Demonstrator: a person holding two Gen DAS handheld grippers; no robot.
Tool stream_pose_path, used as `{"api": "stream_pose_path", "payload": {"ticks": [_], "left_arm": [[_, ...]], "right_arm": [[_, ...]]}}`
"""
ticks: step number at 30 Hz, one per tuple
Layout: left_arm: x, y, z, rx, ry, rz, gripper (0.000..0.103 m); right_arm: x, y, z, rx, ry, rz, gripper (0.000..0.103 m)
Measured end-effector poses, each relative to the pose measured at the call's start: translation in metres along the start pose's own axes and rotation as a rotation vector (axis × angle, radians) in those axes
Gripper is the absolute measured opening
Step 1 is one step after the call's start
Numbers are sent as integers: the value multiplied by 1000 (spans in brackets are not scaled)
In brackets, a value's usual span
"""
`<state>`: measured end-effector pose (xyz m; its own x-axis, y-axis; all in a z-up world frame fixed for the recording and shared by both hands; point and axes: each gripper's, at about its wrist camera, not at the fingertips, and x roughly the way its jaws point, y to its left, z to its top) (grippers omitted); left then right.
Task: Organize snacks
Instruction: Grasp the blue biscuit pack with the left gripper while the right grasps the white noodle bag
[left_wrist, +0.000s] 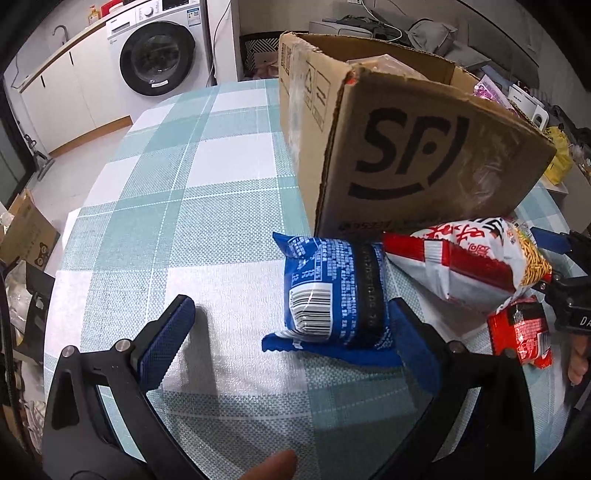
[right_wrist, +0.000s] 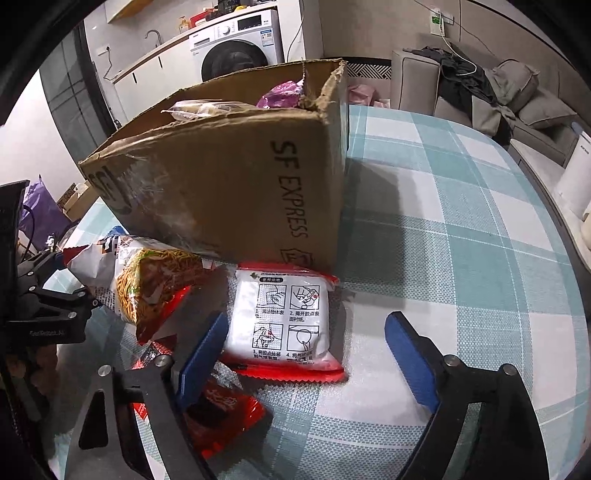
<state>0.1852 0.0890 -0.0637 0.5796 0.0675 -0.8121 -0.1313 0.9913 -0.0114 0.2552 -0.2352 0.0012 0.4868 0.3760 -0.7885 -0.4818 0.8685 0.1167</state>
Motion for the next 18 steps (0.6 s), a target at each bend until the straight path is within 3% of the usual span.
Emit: {"api": "stream_pose_path", "payload": {"ticks": [13,18], "left_arm": [[-7,-9,-5,40,-27,-44,84],[-13,-13,-8,55,-50,-69,59]], "right_arm": [[-4,3,-2,-7,1,35,81],[-5,1,-3,-11,-15,23,69]]}}
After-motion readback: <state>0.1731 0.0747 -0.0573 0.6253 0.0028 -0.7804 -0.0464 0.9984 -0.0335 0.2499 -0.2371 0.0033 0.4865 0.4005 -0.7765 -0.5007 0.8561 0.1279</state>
